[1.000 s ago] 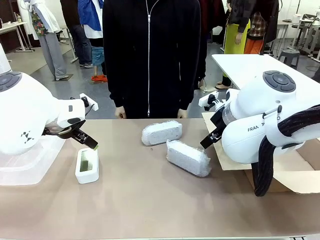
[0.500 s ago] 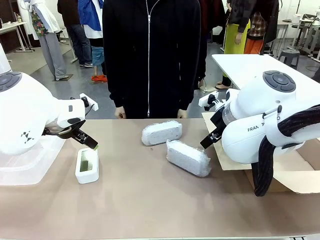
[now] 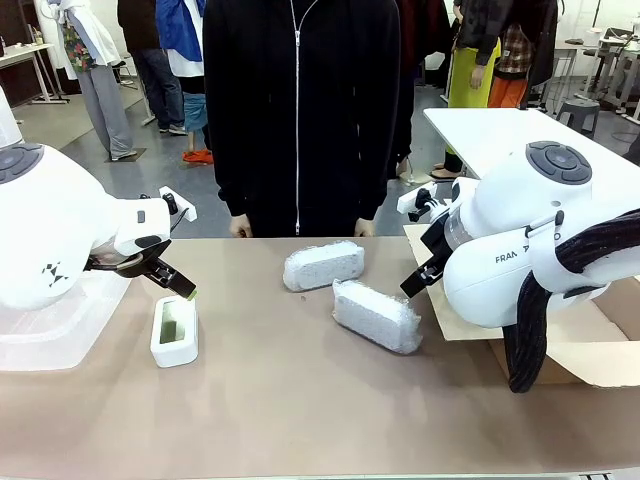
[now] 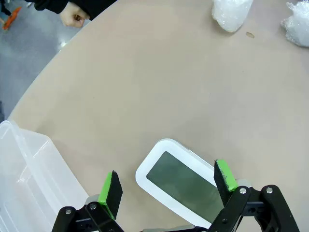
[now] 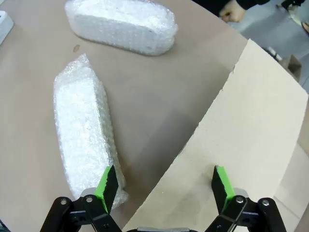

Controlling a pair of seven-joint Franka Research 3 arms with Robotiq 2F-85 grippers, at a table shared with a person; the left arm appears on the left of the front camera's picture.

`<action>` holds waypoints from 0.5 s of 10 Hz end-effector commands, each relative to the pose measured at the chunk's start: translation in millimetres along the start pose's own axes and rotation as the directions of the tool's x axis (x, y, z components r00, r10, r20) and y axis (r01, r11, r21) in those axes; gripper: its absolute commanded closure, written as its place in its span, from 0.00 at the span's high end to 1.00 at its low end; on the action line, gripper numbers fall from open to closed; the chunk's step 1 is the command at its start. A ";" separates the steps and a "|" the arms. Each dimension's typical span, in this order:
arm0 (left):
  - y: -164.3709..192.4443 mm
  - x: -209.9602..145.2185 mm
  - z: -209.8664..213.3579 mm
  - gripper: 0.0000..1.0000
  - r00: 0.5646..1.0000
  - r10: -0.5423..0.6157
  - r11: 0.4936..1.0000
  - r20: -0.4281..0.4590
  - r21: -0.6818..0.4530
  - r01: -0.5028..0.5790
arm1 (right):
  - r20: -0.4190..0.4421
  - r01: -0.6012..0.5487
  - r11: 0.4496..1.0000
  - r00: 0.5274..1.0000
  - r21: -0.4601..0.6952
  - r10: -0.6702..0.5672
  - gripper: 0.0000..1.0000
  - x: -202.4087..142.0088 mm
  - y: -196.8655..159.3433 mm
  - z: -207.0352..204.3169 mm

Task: Separate and place wrapped and unwrapped clocks.
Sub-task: Pick up the Digital clock indicated by the person.

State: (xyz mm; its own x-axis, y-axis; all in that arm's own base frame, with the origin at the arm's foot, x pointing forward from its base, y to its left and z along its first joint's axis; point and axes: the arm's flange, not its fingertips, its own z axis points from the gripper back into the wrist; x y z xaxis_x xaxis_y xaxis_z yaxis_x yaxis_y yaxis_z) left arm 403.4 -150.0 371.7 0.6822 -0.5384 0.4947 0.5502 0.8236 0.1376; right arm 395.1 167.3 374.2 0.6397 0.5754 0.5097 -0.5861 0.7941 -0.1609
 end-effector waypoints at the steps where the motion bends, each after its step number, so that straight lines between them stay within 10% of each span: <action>1: 0.1 -0.1 0.0 1.00 1.000 0.000 1.000 0.000 0.000 0.000 | 0.000 0.001 1.000 1.000 0.000 -0.001 1.00 0.0 -0.1 0.0; 5: 9.2 12.5 84.1 1.00 0.997 -0.045 0.998 0.057 0.042 0.043 | 0.009 -0.096 0.995 0.995 -0.012 0.096 1.00 16.3 -10.3 94.9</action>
State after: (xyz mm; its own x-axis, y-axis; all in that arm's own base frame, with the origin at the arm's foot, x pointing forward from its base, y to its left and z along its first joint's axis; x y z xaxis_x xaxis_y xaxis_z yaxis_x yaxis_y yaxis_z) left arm 396.3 -140.4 427.0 0.6386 -0.5360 0.5522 0.5382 0.8239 0.1773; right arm 380.7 158.7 430.4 0.6090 0.6016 0.5169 -0.5967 0.7768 -0.2012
